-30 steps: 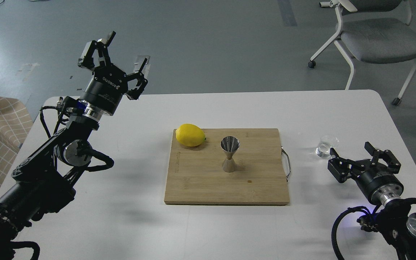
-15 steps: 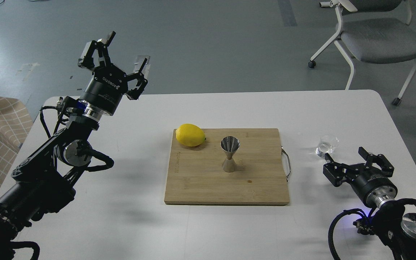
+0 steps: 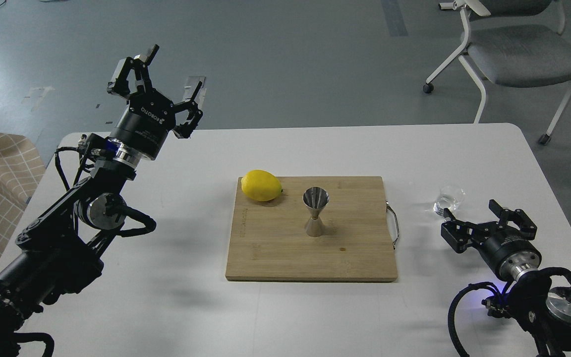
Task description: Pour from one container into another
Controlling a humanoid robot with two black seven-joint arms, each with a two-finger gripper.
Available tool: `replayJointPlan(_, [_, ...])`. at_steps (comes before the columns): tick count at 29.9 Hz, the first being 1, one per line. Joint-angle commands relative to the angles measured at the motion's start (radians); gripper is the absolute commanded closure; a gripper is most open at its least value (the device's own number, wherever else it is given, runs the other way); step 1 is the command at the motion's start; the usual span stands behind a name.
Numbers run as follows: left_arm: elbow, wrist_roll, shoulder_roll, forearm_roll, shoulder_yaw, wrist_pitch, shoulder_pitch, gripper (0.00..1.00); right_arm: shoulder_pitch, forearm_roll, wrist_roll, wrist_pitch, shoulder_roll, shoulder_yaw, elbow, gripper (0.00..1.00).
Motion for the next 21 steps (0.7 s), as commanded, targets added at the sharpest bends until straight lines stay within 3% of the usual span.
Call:
replayJointPlan(1, [-0.001, 0.000, 0.000, 0.000, 0.000, -0.001, 0.000, 0.02, 0.013, 0.000, 0.000, -0.001, 0.000, -0.002, -0.023, 0.01])
replayJointPlan(21, [0.001, 0.000, 0.002, 0.000, -0.003, 0.001, 0.000, 0.02, 0.030, -0.028, 0.000, 0.000, 0.000, -0.021, -0.046, 0.00])
